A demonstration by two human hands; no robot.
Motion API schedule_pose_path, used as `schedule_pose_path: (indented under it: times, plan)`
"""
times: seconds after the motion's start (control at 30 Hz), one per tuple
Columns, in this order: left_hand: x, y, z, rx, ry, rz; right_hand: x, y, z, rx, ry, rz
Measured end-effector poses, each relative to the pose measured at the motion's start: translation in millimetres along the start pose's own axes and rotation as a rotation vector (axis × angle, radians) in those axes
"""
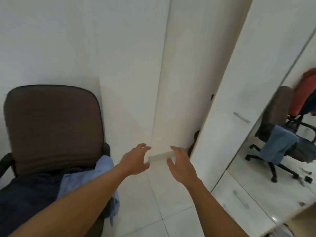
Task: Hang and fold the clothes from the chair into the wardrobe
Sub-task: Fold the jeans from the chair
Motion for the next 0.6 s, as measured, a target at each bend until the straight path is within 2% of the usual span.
schedule_pose_path:
  times: [0.2, 0.37, 0.6]
  plan:
    - [-38.1, 152.7, 40.5, -0.058, -0.032, 0.173, 71.0, 62.6, -103.0, -0.034, 0.175, 0.084]
    - [-71.8, 234.2, 41.0, -0.211, -0.083, 0.332, 114.5, 94.9, -174.6, -0.066, 0.330, 0.136]
    - [-81.8, 323.4, -16.5, -0.325, -0.028, 0.585, 186.0, 116.6, -280.2, -0.074, 0.567, 0.236]
Point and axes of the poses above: each hand's wrist, its own x-axis towards the middle knuckle, its own z-axis out of the back of the hand, y = z × x, the point moved 7 cm from there along x, towards the middle knuckle, and after that the axes turned 9 degrees about y, right-handed, at the moved point
